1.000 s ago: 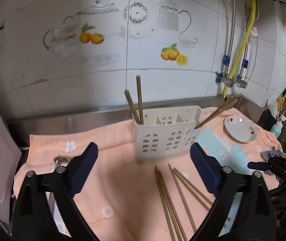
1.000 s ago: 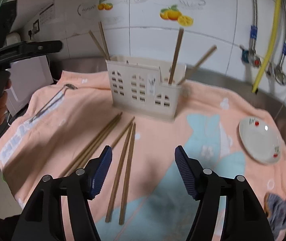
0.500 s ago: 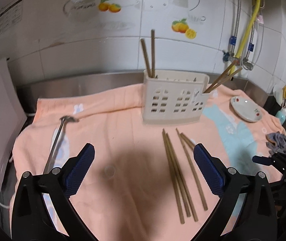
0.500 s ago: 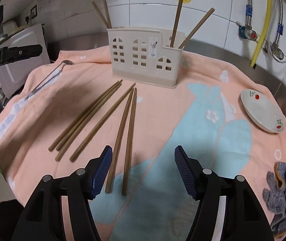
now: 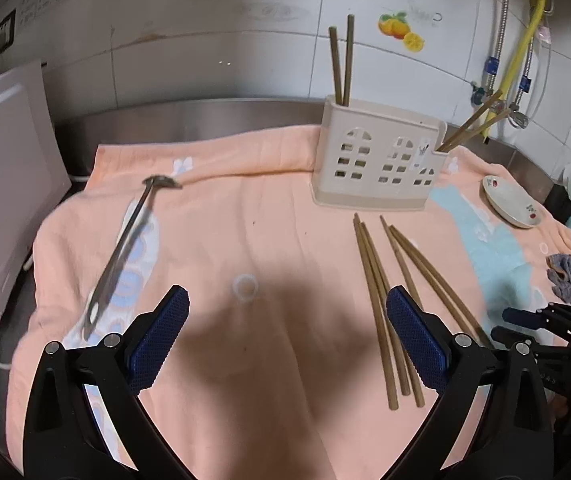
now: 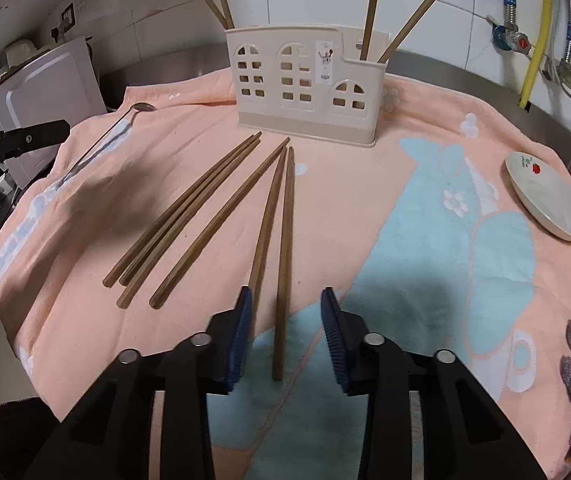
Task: Organize utensils
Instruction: 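Move both tools back to the loose chopsticks and close the right tool on one, then hold a chopstick in the right tool while the left tool closes on another chopstick, then lift both held chopsticks upright and carry them over the white holder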
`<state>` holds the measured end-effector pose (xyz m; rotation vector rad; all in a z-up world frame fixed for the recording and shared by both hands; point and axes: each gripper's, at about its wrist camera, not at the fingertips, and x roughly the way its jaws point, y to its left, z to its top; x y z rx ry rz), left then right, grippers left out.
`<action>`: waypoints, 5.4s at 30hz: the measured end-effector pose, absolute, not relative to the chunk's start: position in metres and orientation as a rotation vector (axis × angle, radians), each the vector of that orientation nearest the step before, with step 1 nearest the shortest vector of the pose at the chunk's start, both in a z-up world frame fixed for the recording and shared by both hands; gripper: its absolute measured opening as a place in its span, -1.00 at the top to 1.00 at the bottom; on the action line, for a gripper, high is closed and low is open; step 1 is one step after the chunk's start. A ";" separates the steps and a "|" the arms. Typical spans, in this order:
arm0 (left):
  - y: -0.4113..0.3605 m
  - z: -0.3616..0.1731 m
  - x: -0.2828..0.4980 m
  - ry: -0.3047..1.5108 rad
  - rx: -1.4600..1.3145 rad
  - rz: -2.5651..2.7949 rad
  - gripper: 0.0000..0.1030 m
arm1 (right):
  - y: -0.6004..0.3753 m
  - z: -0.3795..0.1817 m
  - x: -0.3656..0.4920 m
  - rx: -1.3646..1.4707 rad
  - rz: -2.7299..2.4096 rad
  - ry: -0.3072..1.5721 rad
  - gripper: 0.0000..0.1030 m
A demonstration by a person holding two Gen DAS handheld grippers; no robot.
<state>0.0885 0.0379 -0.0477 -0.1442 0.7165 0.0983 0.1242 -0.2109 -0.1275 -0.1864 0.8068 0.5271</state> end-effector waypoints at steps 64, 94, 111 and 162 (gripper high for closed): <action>-0.026 -0.113 0.113 0.913 -0.070 -0.048 -0.23 | -0.219 -0.129 0.129 -0.192 0.538 0.783 0.87; -0.043 -0.127 0.126 0.933 0.007 -0.031 0.68 | -0.222 -0.135 0.135 -0.166 0.555 0.801 0.87; -0.038 -0.127 0.127 0.931 -0.028 -0.064 0.86 | -0.224 -0.127 0.133 -0.153 0.549 0.773 0.87; -0.031 0.080 0.186 0.593 0.076 -0.216 0.89 | -0.226 0.138 0.227 -0.148 0.578 0.454 0.87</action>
